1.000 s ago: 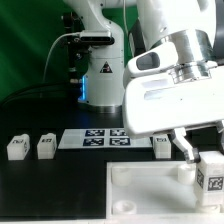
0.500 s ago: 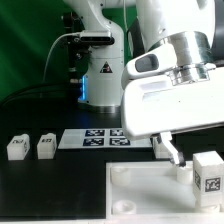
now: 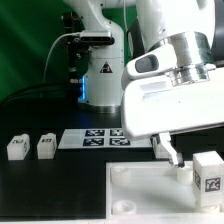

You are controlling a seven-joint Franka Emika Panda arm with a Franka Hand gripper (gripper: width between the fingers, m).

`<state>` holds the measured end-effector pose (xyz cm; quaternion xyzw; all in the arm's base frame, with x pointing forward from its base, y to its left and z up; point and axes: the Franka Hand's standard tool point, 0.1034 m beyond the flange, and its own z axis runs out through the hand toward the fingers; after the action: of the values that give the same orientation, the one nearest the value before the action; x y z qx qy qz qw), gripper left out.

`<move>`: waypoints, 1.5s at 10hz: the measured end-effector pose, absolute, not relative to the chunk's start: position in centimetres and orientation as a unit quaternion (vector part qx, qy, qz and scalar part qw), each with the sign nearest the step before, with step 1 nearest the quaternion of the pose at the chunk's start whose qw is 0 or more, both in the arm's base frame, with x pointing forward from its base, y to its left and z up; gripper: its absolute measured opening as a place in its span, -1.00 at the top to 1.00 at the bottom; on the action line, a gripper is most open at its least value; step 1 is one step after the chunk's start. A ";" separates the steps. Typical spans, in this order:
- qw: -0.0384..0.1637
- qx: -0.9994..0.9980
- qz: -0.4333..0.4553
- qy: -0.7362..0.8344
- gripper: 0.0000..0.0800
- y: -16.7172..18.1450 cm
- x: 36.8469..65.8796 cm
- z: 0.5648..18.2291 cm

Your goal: Assemble one leg

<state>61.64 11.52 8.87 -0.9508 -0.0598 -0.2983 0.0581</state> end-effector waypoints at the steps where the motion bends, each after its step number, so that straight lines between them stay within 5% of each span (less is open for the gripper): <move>1: 0.058 -0.951 -0.298 -0.060 -0.62 11.5 61.6 8.9; 5: 0.058 -0.962 -0.261 -0.058 -0.62 10.9 63.4 10.0; 11: 0.082 -0.994 0.030 -0.070 -0.62 11.2 64.4 9.9; 15: 0.084 -0.993 0.049 -0.062 -0.62 11.4 64.2 9.0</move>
Offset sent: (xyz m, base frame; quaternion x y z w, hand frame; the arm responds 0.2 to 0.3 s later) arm 0.0255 -0.0170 0.0170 -0.0316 -0.0520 0.0013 0.9981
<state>64.16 11.40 9.04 -0.9933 -0.0616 0.0489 0.0843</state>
